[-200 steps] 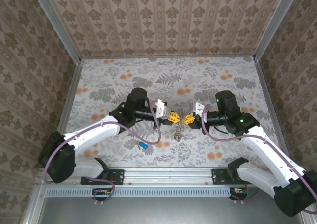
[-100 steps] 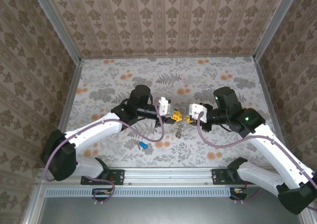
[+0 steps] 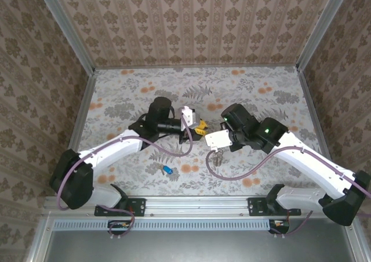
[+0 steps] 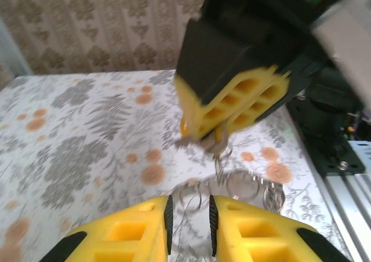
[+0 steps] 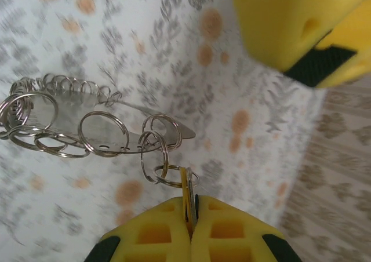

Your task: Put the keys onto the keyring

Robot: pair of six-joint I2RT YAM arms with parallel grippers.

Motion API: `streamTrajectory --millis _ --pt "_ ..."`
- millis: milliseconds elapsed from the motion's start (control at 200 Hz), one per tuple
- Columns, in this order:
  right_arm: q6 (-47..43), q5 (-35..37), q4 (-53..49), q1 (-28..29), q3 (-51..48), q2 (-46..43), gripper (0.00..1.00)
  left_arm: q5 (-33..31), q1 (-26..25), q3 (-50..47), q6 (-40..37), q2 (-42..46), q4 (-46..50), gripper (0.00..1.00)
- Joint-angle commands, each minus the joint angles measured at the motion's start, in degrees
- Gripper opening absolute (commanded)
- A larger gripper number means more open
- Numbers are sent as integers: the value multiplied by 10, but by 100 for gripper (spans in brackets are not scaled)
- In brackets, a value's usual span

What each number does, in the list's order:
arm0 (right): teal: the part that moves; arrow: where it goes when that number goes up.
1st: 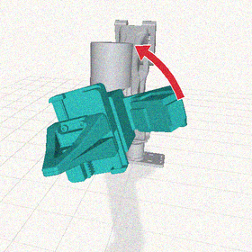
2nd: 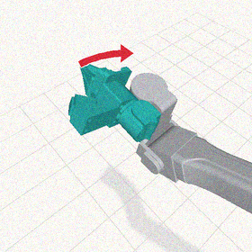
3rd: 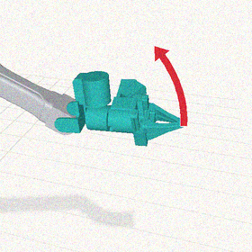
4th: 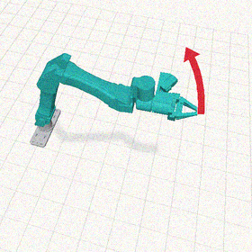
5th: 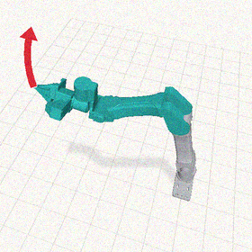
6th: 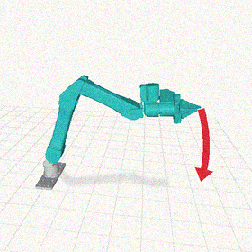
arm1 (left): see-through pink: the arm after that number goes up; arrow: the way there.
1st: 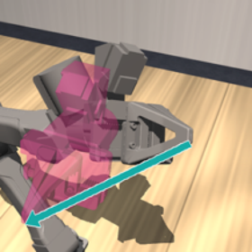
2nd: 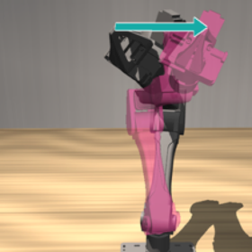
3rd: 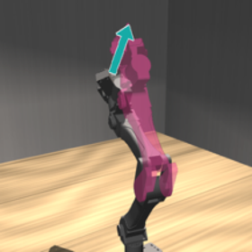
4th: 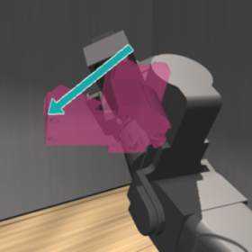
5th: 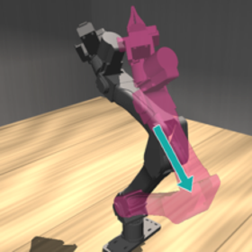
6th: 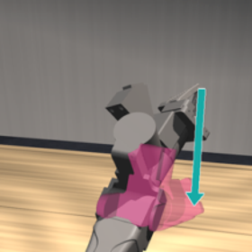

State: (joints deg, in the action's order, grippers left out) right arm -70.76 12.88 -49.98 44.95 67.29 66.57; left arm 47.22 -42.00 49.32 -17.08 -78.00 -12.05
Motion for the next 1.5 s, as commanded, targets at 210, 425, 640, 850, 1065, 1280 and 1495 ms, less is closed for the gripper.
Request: streamTrajectory --millis 210,425,640,850,1065,1280,1495 --pt "-226 137 154 30 17 -13 0 -146 64 -109 113 113 -64 37" --pt "-217 125 153 36 65 46 0 -263 118 -121 181 181 43 53" --pt "-131 90 136 55 121 104 0 -334 177 -124 266 233 135 71" --pt "-69 48 146 88 144 147 0 -357 224 -143 307 266 177 76" --pt "86 -44 162 84 181 184 0 -286 228 -180 240 317 116 76" --pt "204 -115 188 81 156 207 0 -227 228 -192 174 345 121 75" --pt "223 -150 171 75 132 198 0 -111 212 -220 149 355 69 76"
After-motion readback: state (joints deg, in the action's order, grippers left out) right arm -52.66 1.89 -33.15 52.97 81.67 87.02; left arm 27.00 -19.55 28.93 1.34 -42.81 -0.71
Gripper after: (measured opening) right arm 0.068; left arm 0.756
